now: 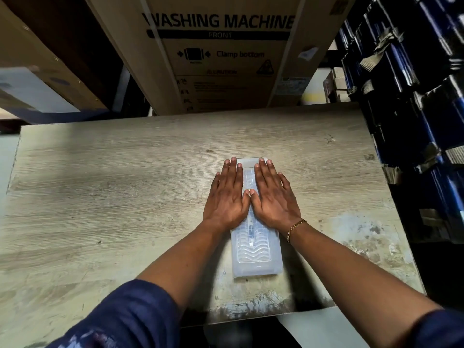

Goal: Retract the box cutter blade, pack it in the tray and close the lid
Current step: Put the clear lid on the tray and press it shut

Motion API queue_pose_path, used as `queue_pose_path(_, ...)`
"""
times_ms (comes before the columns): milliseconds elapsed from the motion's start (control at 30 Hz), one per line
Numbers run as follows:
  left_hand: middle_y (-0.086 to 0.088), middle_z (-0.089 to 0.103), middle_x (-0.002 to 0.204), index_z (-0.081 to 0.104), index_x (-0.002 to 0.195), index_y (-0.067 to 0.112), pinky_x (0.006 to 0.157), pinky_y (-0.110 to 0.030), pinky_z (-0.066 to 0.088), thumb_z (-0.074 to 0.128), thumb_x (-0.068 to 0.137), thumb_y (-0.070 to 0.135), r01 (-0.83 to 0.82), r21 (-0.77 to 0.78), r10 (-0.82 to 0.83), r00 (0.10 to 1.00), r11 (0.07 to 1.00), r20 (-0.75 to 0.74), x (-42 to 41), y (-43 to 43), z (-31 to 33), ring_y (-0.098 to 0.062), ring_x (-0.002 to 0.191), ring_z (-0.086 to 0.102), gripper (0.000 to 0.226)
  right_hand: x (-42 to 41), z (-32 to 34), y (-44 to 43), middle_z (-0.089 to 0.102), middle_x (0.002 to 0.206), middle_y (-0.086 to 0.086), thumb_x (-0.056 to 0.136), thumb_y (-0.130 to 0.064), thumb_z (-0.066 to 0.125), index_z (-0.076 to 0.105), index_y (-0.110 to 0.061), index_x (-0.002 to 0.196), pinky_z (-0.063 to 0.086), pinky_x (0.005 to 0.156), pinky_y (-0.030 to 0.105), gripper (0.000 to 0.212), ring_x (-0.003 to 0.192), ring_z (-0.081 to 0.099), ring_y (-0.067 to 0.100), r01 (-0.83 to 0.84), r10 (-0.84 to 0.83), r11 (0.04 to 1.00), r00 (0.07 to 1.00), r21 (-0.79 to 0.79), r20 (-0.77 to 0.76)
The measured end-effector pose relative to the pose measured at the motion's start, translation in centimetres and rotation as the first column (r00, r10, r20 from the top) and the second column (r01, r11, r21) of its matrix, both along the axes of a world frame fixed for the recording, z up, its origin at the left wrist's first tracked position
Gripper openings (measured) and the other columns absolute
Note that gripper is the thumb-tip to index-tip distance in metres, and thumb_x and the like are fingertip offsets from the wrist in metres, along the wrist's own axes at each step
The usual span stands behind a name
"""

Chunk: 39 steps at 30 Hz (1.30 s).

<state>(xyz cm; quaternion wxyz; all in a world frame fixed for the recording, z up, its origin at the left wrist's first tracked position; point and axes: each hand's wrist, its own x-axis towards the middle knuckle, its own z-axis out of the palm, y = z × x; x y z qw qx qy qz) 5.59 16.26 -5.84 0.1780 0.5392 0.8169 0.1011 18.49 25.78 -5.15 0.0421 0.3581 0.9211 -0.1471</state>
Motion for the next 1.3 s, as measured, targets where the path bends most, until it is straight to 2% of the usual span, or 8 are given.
queue_pose_path(333, -0.001, -0.018, 0.169, -0.01, 0.16, 0.016, 0.127, -0.045, -0.003, 0.02, 0.1, 0.045, 0.018, -0.016, -0.018, 1.0, 1.0, -0.004, -0.6, -0.1, 0.7, -0.015, 0.155, -0.019, 0.073, 0.1, 0.8, 0.1, -0.008, 0.173, 0.001, 0.101, -0.046, 0.025, -0.003, -0.016, 0.163, -0.001, 0.129, 0.043, 0.074, 0.159, -0.011, 0.015, -0.025, 0.024, 0.999, 0.999, 0.026, 0.029)
queue_pose_path(500, -0.001, -0.016, 0.17, -0.007, 0.161, 0.018, 0.127, -0.046, -0.003, 0.016, 0.099, 0.051, 0.007, -0.004, -0.007, 1.0, 1.0, -0.02, -0.8, -0.8, 1.6, -0.015, 0.155, -0.018, 0.074, 0.7, 1.8, 0.3, -0.005, 0.173, 0.001, 0.1, -0.048, 0.026, -0.002, -0.017, 0.163, 0.002, 0.129, 0.045, 0.076, 0.159, -0.007, 0.016, -0.018, 0.016, 0.998, 0.999, 0.055, 0.034)
queue_pose_path(633, 0.0, -0.02, 0.169, -0.008, 0.161, 0.018, 0.127, -0.047, -0.005, 0.014, 0.1, 0.056, -0.013, -0.021, 0.012, 0.999, 1.0, -0.041, -1.0, -1.6, 2.3, -0.016, 0.154, -0.021, 0.075, 1.2, 2.7, 0.2, -0.008, 0.173, 0.0, 0.1, -0.054, 0.019, -0.004, -0.018, 0.163, 0.002, 0.129, 0.045, 0.076, 0.159, -0.008, 0.016, -0.009, 0.006, 0.998, 0.999, 0.061, 0.05)
queue_pose_path(833, 0.0, -0.023, 0.168, -0.01, 0.16, 0.018, 0.126, -0.048, -0.009, 0.013, 0.101, 0.059, -0.023, -0.036, 0.02, 0.995, 0.999, -0.097, -1.4, -3.0, 3.6, -0.017, 0.153, -0.025, 0.075, 1.6, 4.4, -0.2, -0.009, 0.173, -0.002, 0.101, -0.056, 0.02, -0.007, -0.021, 0.162, -0.002, 0.129, 0.043, 0.075, 0.159, -0.011, 0.015, 0.0, -0.003, 0.998, 0.999, 0.064, 0.053)
queue_pose_path(1300, -0.001, -0.018, 0.169, -0.008, 0.161, 0.019, 0.126, -0.05, -0.005, 0.011, 0.1, 0.059, -0.051, -0.039, 0.045, 0.988, 0.998, -0.146, -1.4, -6.9, 6.9, -0.018, 0.155, -0.019, 0.075, 3.9, 7.0, -2.8, -0.01, 0.173, -0.003, 0.102, -0.056, 0.022, -0.006, -0.021, 0.162, -0.006, 0.128, 0.04, 0.075, 0.158, -0.013, 0.013, 0.022, -0.024, 0.998, 0.999, 0.064, 0.033)
